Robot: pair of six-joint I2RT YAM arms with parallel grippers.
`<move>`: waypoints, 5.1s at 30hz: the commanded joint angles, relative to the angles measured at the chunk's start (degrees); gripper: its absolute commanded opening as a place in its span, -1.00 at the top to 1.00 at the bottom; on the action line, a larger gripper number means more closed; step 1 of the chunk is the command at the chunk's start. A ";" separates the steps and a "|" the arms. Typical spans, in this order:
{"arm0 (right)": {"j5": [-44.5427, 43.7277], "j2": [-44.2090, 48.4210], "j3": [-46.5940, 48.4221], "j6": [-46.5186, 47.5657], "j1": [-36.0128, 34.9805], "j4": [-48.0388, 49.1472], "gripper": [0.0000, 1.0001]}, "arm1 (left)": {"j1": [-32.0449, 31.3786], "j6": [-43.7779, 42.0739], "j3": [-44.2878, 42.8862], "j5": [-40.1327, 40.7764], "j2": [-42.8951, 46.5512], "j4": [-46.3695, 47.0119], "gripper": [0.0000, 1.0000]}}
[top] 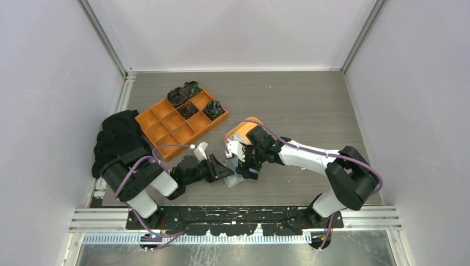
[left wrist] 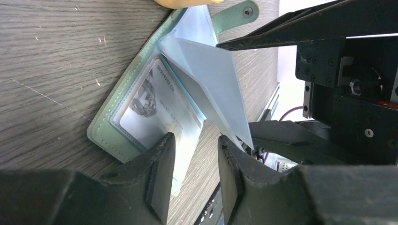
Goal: Put the credit cards into the card holder
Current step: Insert the credit card into the card holder, then pick up the credit card from the storage box.
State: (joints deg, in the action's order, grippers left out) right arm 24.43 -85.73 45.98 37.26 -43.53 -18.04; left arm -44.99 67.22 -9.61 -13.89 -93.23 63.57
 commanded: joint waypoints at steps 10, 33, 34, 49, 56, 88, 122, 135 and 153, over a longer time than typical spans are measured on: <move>1.36 3.00 2.71 -1.57 1.66 0.53 -0.60 | -0.05 -1.79 1.46 1.01 5.22 -2.06 0.21; 0.34 1.45 4.30 -4.89 2.56 0.73 -0.56 | -0.03 -10.89 -3.45 6.25 32.32 -36.98 0.11; -0.03 1.51 4.49 -4.91 2.94 0.46 -0.56 | -0.01 -11.16 -3.48 6.15 32.26 -36.82 0.11; -9.10 11.48 9.76 -4.72 16.01 -2.19 -0.98 | 2.92 -17.35 -3.08 6.32 34.30 -37.25 -0.24; 7.97 3.49 21.81 -19.53 19.07 -3.28 -0.92 | 4.70 -18.53 -2.61 7.13 36.76 -38.19 -0.42; 8.81 -32.33 38.05 -43.01 17.76 -10.84 -0.08 | 9.77 -15.12 -11.25 7.13 12.61 -28.46 0.01; 26.08 -32.27 37.23 -52.29 16.64 -7.32 0.30 | 13.59 -15.18 -21.83 -1.31 -3.29 -28.87 0.18; 21.77 -33.71 41.80 -41.33 14.72 -17.77 0.45 | 14.33 -15.84 -21.61 -1.80 -2.27 -29.97 0.17; 7.35 -32.17 42.77 -35.81 11.55 -20.01 0.41 | 14.86 -16.40 -21.75 -2.05 -1.42 -31.18 0.18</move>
State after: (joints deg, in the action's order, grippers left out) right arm 41.60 -119.70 88.53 -0.27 -31.07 -36.82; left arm -30.94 52.10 -30.00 -18.04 -95.59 33.98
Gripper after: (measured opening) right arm 0.299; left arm 0.412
